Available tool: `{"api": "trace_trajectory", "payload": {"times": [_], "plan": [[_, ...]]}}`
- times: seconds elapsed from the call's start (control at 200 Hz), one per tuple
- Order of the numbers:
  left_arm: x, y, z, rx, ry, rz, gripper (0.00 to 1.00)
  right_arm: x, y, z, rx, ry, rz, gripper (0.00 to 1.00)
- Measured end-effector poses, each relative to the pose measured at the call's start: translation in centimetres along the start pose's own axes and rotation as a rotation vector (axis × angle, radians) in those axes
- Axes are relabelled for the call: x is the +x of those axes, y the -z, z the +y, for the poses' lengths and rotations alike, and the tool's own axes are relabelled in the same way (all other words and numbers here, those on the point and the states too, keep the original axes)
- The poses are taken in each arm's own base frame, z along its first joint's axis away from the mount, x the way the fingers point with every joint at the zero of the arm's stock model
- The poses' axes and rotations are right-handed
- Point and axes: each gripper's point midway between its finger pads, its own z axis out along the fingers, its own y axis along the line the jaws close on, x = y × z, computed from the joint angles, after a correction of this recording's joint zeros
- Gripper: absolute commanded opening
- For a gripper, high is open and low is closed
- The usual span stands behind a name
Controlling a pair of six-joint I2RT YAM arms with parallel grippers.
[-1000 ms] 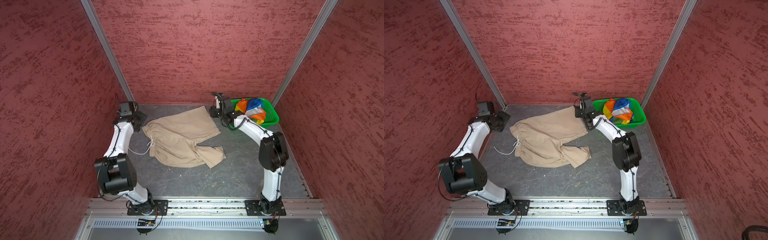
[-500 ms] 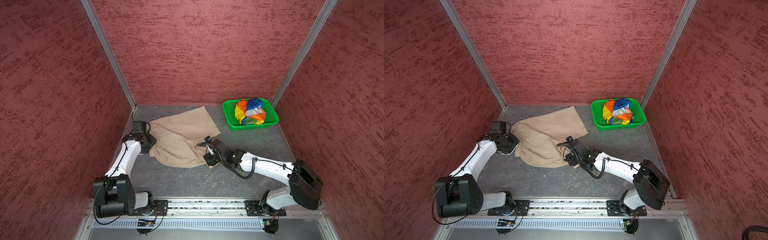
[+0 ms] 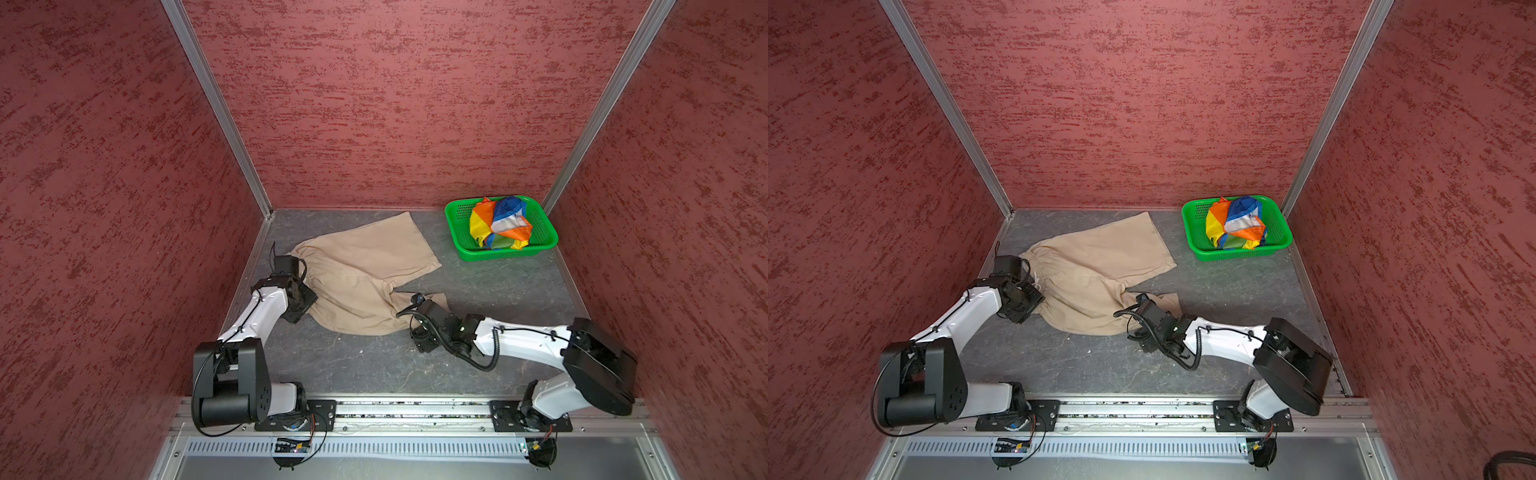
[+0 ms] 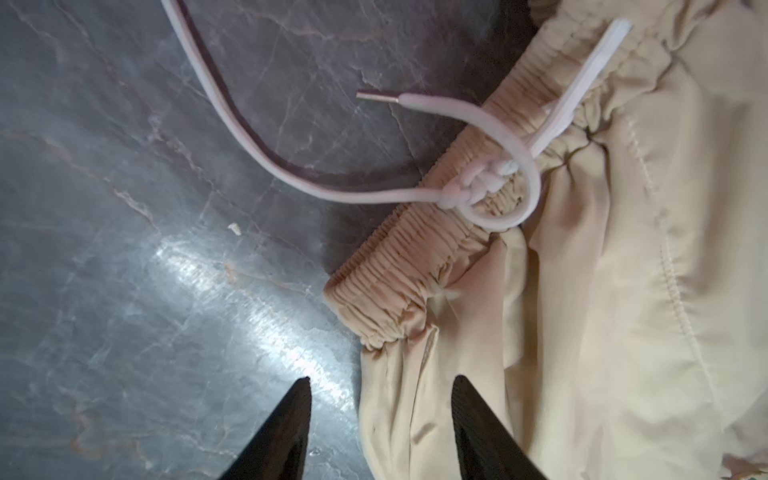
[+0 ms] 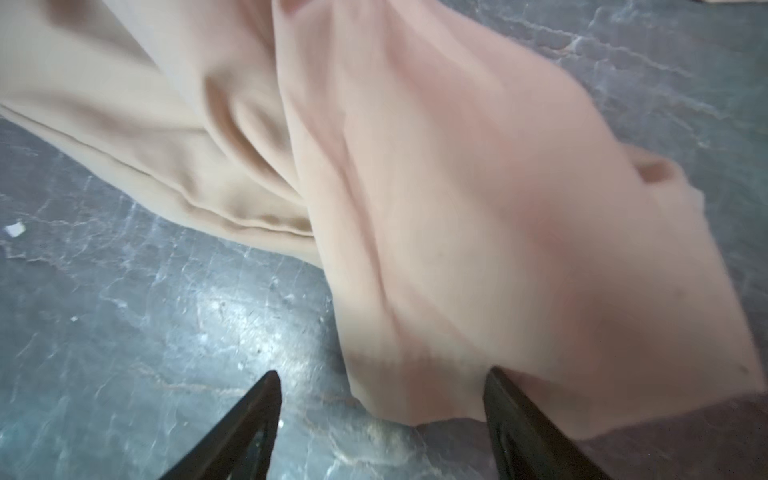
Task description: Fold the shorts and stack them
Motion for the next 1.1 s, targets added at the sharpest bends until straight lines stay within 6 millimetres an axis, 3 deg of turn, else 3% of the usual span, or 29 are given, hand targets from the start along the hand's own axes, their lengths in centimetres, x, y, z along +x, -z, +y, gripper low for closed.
{"api": "trace_trajectory", "payload": {"times": [0.07,0.165,0.25,0.346,0.436,0.546,0.621,0.746,0.847,0.957,1.102], "plan": [[-0.1,-0.7,0.0,-0.005,0.004,0.007,0.53,0.5,-1.3,-0.1,0.017,-0.009,0.025,0.53],[-0.2,-1.7,0.0,-0.011,0.011,0.025,0.49,-0.6,-2.2,0.4,0.021,-0.041,0.012,0.14],[-0.2,-2.5,0.2,-0.016,0.014,0.044,0.46,-1.2,-2.6,0.5,0.028,-0.064,0.0,0.0],[-0.4,-3.1,0.4,-0.015,0.025,0.059,0.44,-1.4,-2.0,0.2,0.046,-0.078,0.006,0.0],[-0.7,-3.3,0.7,-0.01,0.042,0.064,0.39,-2.8,-0.1,-0.2,0.047,-0.103,-0.005,0.0],[-1.2,-3.4,0.7,0.003,0.055,0.061,0.27,-7.9,3.9,-1.7,-0.008,-0.206,-0.094,0.0],[-1.3,-3.5,0.7,0.008,0.063,0.063,0.18,-12.5,7.3,-4.7,-0.056,-0.331,-0.183,0.0],[-1.3,-3.5,0.8,0.013,0.065,0.068,0.05,-16.7,10.1,-9.2,-0.076,-0.449,-0.234,0.0],[-1.1,-3.5,0.8,0.012,0.068,0.076,0.03,-17.6,9.1,-12.0,-0.04,-0.48,-0.193,0.04],[-0.9,-3.1,1.0,0.008,0.07,0.081,0.02,-16.5,5.5,-14.9,0.005,-0.522,-0.111,0.44],[-0.9,-2.0,1.0,0.019,0.072,0.074,0.04,-14.8,2.2,-18.7,0.057,-0.605,-0.049,0.61]]}}
